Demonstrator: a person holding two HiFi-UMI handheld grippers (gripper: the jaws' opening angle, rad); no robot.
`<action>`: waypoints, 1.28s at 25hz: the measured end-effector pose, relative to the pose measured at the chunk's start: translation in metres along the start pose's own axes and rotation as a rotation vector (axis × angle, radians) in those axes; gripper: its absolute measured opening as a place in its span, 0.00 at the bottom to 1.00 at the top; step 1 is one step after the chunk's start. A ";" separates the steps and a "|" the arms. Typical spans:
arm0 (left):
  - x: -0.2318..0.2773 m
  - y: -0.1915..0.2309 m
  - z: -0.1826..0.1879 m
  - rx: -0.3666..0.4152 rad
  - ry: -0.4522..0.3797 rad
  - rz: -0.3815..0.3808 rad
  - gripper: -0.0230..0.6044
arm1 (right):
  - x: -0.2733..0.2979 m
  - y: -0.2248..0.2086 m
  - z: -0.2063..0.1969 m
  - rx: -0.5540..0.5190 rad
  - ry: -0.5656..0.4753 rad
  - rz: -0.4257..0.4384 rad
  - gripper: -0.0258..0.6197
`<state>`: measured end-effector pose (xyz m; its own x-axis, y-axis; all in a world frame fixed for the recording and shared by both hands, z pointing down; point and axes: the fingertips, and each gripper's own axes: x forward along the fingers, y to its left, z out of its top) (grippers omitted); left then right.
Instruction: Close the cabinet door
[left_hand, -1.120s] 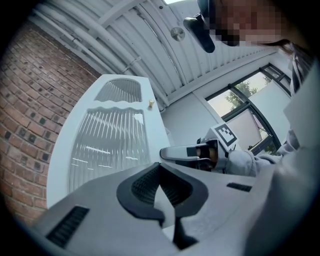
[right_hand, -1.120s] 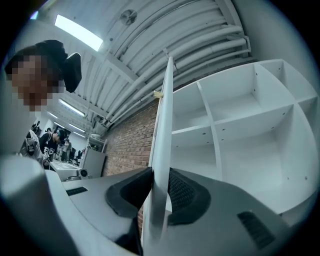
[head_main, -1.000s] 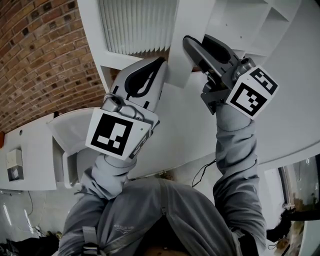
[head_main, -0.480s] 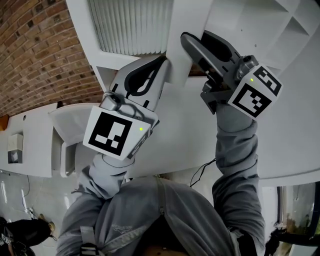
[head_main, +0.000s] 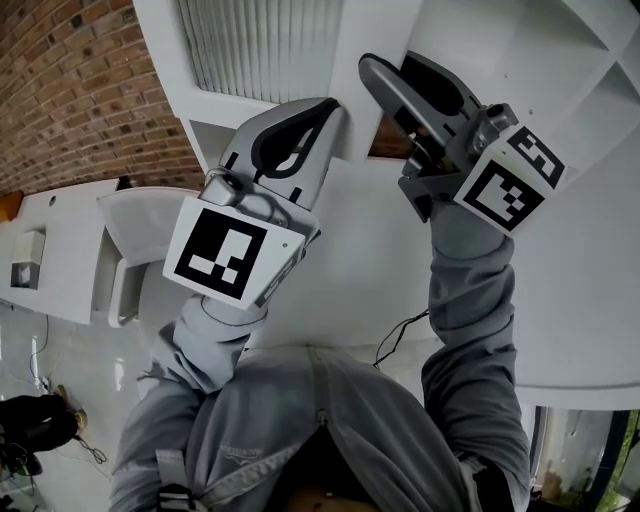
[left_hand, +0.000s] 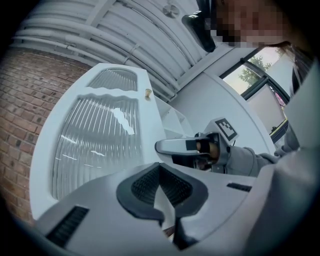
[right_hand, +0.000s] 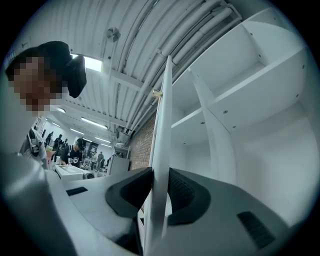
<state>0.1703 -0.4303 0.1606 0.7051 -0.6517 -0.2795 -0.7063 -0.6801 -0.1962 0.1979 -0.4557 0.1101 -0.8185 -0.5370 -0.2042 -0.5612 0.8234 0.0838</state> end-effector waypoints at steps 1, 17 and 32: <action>0.002 0.002 -0.001 0.000 0.003 0.012 0.04 | 0.001 -0.003 -0.001 0.002 0.002 0.010 0.20; 0.029 0.016 -0.009 0.023 0.032 0.111 0.04 | 0.019 -0.038 -0.004 0.034 0.022 0.105 0.20; 0.038 0.018 -0.013 0.046 0.045 0.115 0.04 | 0.024 -0.049 -0.010 0.092 0.047 0.156 0.20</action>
<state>0.1855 -0.4712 0.1584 0.6211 -0.7394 -0.2601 -0.7838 -0.5851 -0.2082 0.2049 -0.5111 0.1109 -0.9009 -0.4072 -0.1500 -0.4147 0.9097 0.0209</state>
